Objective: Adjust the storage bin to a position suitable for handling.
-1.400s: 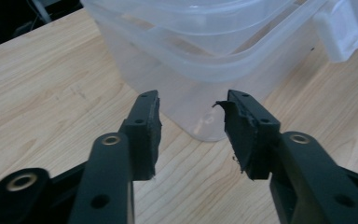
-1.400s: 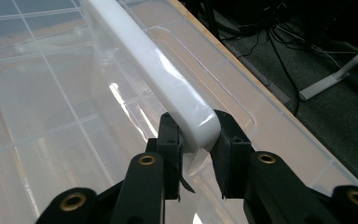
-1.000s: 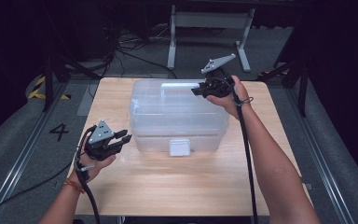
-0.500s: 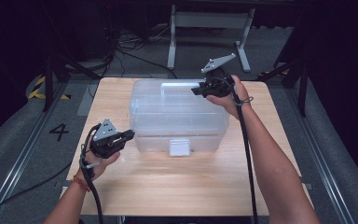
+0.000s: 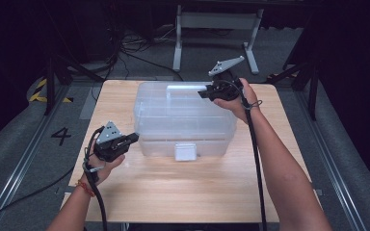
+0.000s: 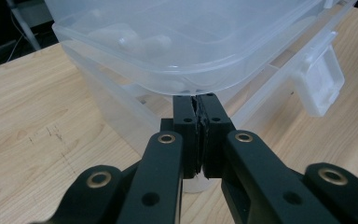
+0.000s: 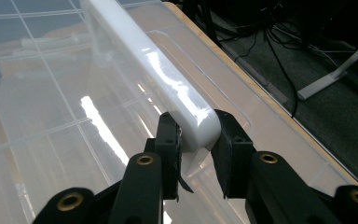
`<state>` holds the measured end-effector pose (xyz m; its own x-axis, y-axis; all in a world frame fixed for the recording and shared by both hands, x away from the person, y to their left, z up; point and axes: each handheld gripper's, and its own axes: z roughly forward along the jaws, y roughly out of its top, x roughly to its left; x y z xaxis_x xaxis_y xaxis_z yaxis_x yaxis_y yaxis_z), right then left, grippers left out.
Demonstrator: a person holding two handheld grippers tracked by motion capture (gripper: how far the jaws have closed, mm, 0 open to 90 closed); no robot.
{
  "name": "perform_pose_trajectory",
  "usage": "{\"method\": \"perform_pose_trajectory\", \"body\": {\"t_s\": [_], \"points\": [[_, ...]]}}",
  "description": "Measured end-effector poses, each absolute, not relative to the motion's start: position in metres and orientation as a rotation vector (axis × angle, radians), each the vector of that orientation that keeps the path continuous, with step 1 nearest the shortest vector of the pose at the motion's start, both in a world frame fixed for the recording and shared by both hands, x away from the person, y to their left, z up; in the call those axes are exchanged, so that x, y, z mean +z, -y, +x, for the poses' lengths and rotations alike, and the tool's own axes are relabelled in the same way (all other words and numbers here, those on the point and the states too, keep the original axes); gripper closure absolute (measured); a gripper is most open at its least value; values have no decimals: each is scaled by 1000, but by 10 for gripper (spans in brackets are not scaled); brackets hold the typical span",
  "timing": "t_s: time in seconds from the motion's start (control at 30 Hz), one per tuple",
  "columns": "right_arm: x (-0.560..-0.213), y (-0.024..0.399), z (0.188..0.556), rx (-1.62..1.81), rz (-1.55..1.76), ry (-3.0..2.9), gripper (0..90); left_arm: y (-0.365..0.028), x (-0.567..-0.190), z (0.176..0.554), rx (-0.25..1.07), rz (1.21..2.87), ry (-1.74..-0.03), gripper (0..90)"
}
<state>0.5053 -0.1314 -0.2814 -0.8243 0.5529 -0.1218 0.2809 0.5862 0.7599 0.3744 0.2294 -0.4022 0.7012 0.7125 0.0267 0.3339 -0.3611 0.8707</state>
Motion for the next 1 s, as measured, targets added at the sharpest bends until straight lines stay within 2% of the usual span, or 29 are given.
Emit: {"method": "perform_pose_trajectory", "body": {"t_s": [0.1, 0.17, 0.47, 0.73, 1.0], "points": [[-281, 133, 503, 1115, 677, -2451, 705, -229, -402, 374, 508, 1966, -806, 878], [-281, 136, 502, 1128, 699, -2419, 641, -230, -402, 374, 510, 1969, -807, 878], [-275, 162, 487, 1163, 741, -2343, 588, -229, -403, 373, 515, 1972, -810, 878], [-270, 200, 459, 1162, 726, -2271, 495, -229, -402, 373, 531, 1975, -804, 882], [-283, 234, 425, 1185, 709, -2203, 419, -229, -401, 373, 544, 1978, -804, 889]]}}
